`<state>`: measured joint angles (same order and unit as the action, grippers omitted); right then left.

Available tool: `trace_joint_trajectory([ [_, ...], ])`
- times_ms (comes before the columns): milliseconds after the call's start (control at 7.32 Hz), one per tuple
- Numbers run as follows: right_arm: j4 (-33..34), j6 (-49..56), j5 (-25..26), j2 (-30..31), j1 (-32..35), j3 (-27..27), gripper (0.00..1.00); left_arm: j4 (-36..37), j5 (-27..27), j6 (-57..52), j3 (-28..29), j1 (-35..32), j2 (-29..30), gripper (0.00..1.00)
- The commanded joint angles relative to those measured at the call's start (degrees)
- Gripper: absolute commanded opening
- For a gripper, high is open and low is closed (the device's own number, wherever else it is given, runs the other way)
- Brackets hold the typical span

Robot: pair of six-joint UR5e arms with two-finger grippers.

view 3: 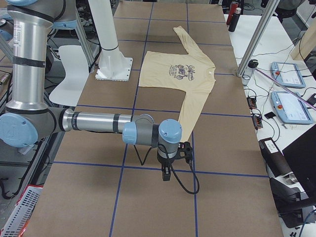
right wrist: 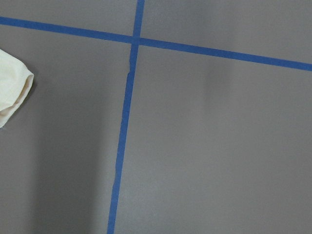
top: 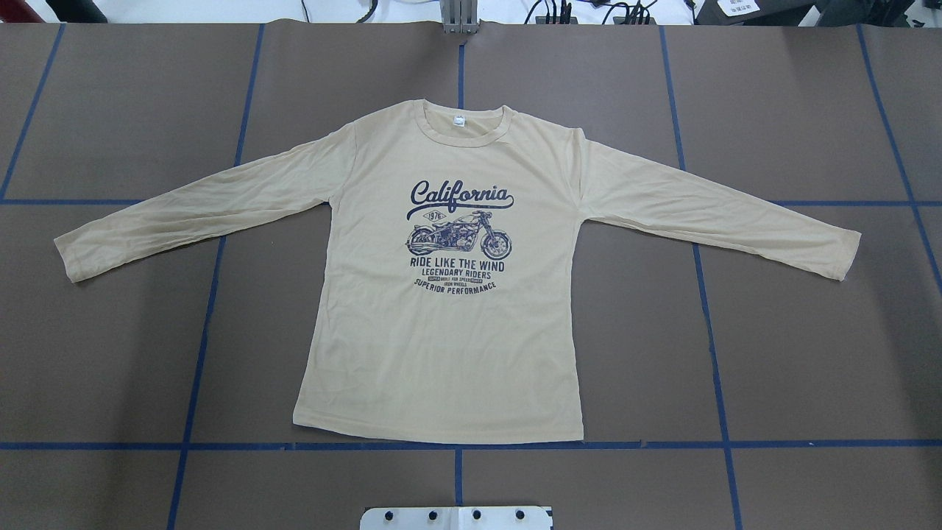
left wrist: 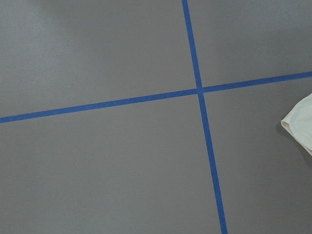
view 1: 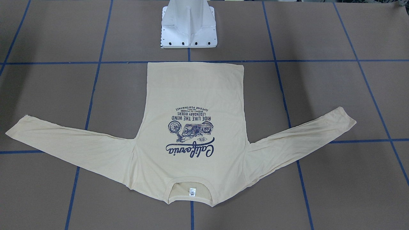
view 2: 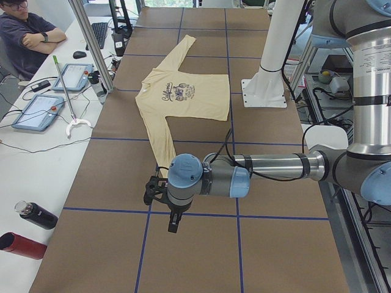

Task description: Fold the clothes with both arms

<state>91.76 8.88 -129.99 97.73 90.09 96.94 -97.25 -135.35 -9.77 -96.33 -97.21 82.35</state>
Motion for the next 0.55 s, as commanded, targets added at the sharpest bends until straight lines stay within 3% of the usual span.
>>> trace_joint_trajectory([
  [0,0.0,-0.1,0.0,0.0,0.0,-0.1,1.00,-1.0,-0.2,0.1,0.0,0.0,0.0,0.99],
  [410,-0.4,0.3,0.2,-0.3,-0.2,0.4,1.00,-5.6,1.1,0.4,0.2,0.1,0.0,0.99],
])
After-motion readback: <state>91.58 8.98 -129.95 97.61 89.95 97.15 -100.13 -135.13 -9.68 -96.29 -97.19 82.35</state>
